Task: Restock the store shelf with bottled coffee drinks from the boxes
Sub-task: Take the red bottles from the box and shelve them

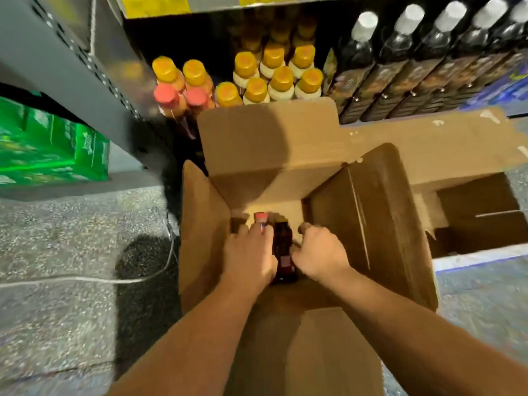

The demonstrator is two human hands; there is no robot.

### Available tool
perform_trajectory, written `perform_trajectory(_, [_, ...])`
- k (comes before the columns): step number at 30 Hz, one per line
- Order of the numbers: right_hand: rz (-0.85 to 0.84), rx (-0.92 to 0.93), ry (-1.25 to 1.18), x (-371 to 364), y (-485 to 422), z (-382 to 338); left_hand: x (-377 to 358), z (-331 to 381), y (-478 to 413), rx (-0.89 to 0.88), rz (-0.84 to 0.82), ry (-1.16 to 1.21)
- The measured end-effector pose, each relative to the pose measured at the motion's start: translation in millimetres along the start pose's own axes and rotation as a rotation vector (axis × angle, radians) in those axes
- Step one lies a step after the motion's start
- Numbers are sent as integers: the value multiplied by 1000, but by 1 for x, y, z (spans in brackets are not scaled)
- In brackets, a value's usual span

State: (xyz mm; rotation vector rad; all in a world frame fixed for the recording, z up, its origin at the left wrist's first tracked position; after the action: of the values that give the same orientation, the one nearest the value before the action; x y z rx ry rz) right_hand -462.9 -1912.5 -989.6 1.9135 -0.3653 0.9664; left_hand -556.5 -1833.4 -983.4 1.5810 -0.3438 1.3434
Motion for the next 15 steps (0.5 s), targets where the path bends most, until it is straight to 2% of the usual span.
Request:
perform_trajectory(5, [-52, -101, 8, -67, -57, 26, -87, -11, -36, 154, -117, 87])
perform_trajectory(10, [-169, -274, -49, -111, -103, 54, -148, -32, -66, 408, -162, 405])
perform_trajectory(15, [-300, -324, -195, -137, -129, 72, -182, -36, -89, 503, -168, 760])
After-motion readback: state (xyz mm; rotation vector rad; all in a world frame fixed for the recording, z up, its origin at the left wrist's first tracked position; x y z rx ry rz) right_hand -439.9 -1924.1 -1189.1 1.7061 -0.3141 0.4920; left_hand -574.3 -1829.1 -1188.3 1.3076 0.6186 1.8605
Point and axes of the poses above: each hand's wrist, its own y-axis away from the middle knuckle, its own x-axis out of the back of the hand, z = x × y, the point moved 4 cm from there along -y, towards the middle knuckle, and after that the axes turned 1 degree about -x, right-handed, at the moved point
